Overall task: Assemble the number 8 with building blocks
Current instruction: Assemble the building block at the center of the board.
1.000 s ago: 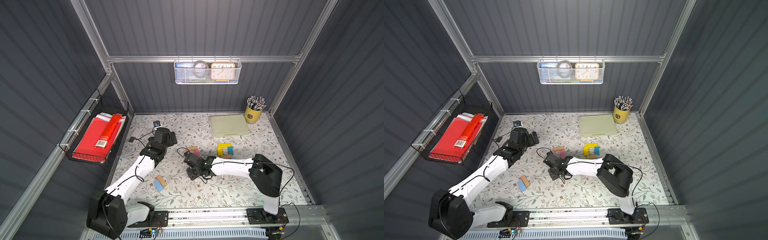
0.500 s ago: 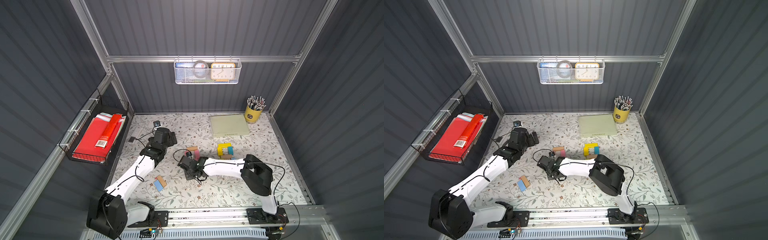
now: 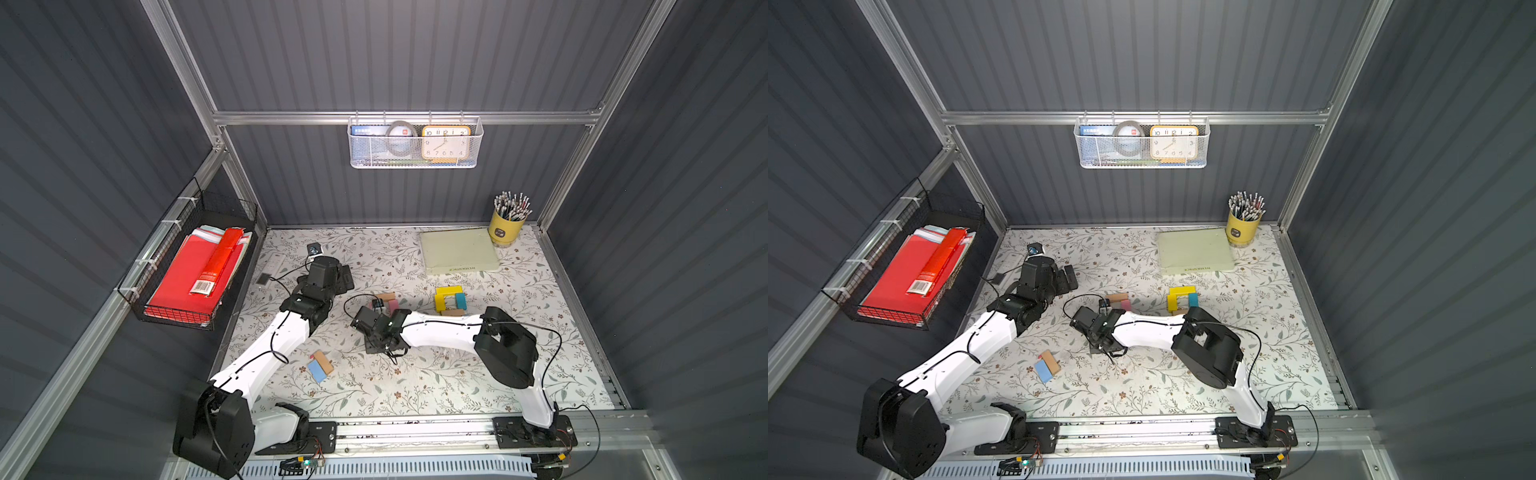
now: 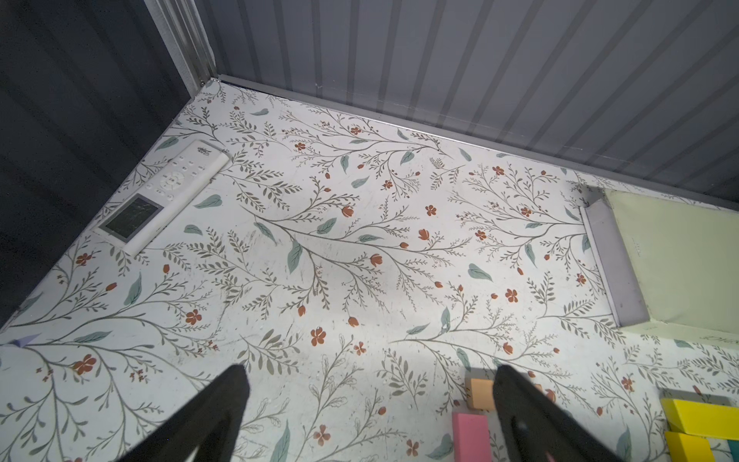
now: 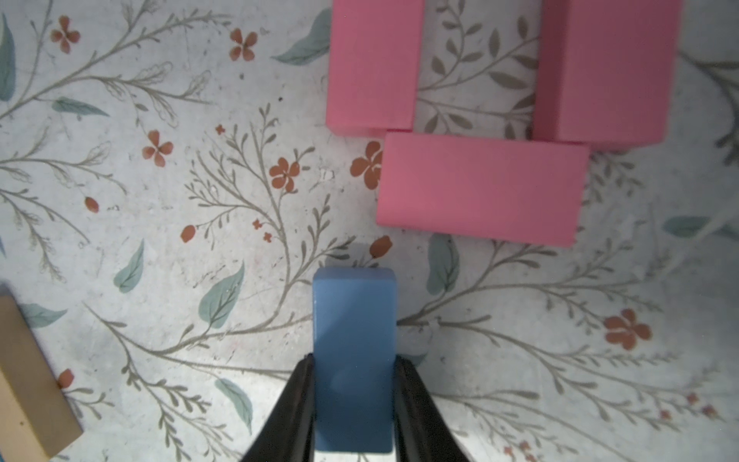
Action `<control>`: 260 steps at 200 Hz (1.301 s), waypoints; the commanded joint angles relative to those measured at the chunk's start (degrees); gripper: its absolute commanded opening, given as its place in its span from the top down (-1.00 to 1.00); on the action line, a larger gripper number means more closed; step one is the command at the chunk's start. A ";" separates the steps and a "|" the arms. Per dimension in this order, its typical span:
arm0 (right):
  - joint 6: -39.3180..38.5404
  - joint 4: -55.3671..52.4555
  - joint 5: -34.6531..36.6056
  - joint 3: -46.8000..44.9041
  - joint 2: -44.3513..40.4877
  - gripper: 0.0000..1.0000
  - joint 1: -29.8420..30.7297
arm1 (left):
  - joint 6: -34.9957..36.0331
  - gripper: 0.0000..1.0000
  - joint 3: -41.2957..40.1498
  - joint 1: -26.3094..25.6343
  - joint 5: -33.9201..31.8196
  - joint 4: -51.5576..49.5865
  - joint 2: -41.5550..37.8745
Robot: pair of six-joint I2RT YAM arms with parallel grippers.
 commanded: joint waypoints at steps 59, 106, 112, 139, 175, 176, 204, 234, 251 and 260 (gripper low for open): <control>1.62 -3.53 -1.64 0.55 3.40 0.63 -1.13 | 0.34 -0.98 -0.60 0.32 0.85 -0.52 -1.60; 1.96 -3.36 -2.24 0.73 3.59 0.55 -1.66 | 0.43 -0.99 -0.53 0.32 0.93 -0.45 -1.28; 1.97 -3.24 -2.49 0.73 3.67 0.55 -1.75 | 0.41 -0.98 -0.57 0.32 0.91 -0.48 -1.23; 2.13 -3.09 -3.05 0.98 4.14 0.53 -2.13 | 0.43 -0.99 -0.59 0.32 1.09 -0.50 -1.24; 2.33 -3.00 -3.26 1.26 4.50 0.41 -2.18 | 0.56 -0.99 -0.53 0.32 1.43 -0.37 -1.02; 2.34 -2.96 -3.26 1.26 4.53 0.41 -2.18 | 0.54 -0.99 -0.53 0.32 1.39 -0.37 -0.97; 2.49 -2.89 -3.74 1.21 4.81 0.34 -2.27 | 0.52 -0.99 -0.58 0.32 1.42 -0.38 -0.90; 2.71 -2.90 -3.54 1.04 4.69 0.29 -2.34 | 0.44 -0.99 -0.62 0.32 1.25 -0.38 -1.01; 2.82 -2.76 -3.63 0.84 4.41 0.24 -2.43 | 0.43 -0.99 -0.64 0.32 1.16 -0.47 -0.97; 2.94 -2.64 -3.75 0.82 4.30 0.18 -2.36 | 0.40 -0.99 -0.70 0.32 1.16 -0.46 -0.97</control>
